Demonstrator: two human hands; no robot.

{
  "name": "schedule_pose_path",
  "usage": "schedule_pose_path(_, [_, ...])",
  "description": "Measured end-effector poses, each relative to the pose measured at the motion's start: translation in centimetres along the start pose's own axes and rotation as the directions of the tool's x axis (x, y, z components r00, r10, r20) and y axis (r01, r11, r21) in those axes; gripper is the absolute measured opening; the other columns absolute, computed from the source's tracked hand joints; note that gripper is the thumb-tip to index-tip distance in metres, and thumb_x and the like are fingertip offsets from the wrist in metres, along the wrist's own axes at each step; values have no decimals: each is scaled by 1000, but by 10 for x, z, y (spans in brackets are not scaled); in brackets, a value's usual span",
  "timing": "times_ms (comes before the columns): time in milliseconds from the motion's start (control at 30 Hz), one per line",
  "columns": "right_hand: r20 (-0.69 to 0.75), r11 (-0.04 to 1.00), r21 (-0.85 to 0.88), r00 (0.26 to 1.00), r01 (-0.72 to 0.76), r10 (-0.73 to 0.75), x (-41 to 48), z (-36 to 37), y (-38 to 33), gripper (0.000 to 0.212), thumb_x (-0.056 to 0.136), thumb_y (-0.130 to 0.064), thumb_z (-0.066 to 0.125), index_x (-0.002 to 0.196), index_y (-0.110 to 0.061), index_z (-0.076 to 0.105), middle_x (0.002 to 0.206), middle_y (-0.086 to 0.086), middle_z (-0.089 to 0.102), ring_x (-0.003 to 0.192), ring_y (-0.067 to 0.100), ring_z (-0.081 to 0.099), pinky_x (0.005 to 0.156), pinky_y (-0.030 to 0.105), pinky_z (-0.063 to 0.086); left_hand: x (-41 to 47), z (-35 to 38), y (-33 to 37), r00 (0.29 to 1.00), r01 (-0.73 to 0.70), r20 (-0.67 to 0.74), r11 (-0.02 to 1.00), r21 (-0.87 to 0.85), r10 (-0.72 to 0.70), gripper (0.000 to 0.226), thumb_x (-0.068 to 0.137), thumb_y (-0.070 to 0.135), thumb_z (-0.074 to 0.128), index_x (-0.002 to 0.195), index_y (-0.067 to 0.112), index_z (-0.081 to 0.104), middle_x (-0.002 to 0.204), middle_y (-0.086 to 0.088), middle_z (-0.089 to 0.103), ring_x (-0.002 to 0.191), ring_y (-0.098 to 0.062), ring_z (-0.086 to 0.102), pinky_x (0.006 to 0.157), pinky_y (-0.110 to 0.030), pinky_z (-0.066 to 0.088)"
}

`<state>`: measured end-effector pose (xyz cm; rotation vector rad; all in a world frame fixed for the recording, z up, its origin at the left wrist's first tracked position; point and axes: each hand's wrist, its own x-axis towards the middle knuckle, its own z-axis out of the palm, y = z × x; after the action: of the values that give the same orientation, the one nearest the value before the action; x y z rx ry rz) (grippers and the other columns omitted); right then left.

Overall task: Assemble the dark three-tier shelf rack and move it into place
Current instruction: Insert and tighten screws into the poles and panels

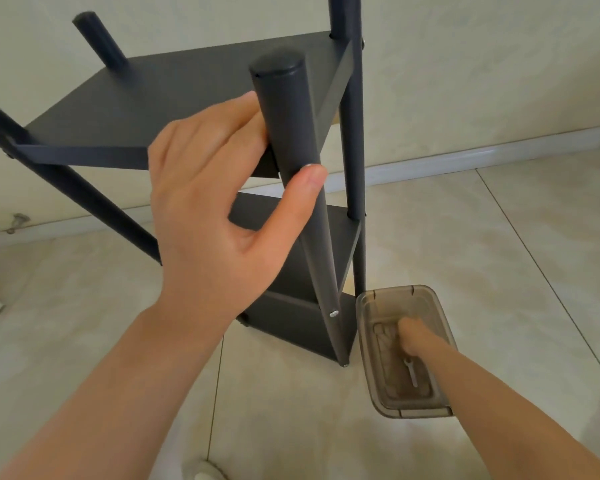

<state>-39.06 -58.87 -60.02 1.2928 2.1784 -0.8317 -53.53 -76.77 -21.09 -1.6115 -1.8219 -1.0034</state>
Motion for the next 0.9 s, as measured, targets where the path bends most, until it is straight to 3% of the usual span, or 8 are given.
schedule_pose_path(100, [-53, 999, -21, 998, -28, 27, 7, 3, 1, 37, 99, -4, 46, 135, 1, 47, 135, 21, 51, 119, 34, 55, 96, 37, 47, 0, 2, 1, 1000, -6, -21, 1000, -16, 5, 35, 103, 36, 49, 119, 9, 65, 116, 9, 54, 113, -2, 43, 93, -54, 46])
schedule_pose_path(200, [-98, 995, -102, 995, -5, -5, 11, 8, -1, 36, 98, -6, 47, 134, 0, 46, 139, 21, 42, 122, 38, 51, 95, 41, 44, 0, 2, 2, 999, -34, -22, 999, -5, 34, 29, 103, 36, 49, 121, 13, 57, 117, 13, 49, 112, -5, 45, 92, -52, 46])
schedule_pose_path(333, [-135, 969, -246, 989, 29, -64, 13, 14, 1, 36, 99, -5, 47, 135, -1, 49, 135, 19, 48, 117, 29, 55, 96, 36, 48, 0, 2, 2, 1000, -23, -14, 1000, 5, 23, 27, 104, 38, 46, 120, 18, 54, 116, 13, 49, 110, 0, 41, 94, -47, 44])
schedule_pose_path(567, [-132, 922, -383, 985, 50, -108, 6, 23, 0, 36, 93, -2, 53, 129, -5, 48, 124, 16, 57, 108, 30, 60, 85, 37, 49, 1, 2, 1, 1000, -28, -11, 1000, -2, 28, 25, 104, 37, 46, 119, 18, 55, 115, 8, 54, 109, -2, 42, 92, -50, 46])
schedule_pose_path(700, [-124, 915, -398, 985, 65, -123, 3, 21, 0, 35, 94, -2, 52, 130, -5, 49, 124, 15, 58, 108, 29, 61, 86, 36, 49, -1, 1, -1, 1000, 2, -6, 1000, 1, -2, 36, 104, 37, 48, 119, 9, 65, 115, 7, 56, 108, -2, 44, 92, -51, 45])
schedule_pose_path(900, [-136, 927, -369, 983, 64, -122, 4, -5, 3, 32, 96, 2, 48, 126, -5, 54, 119, 13, 64, 105, 27, 64, 81, 35, 50, 0, 1, 0, 1000, -18, -3, 1000, -6, 18, 24, 103, 37, 48, 118, 20, 56, 114, 12, 53, 108, 0, 43, 93, -48, 46])
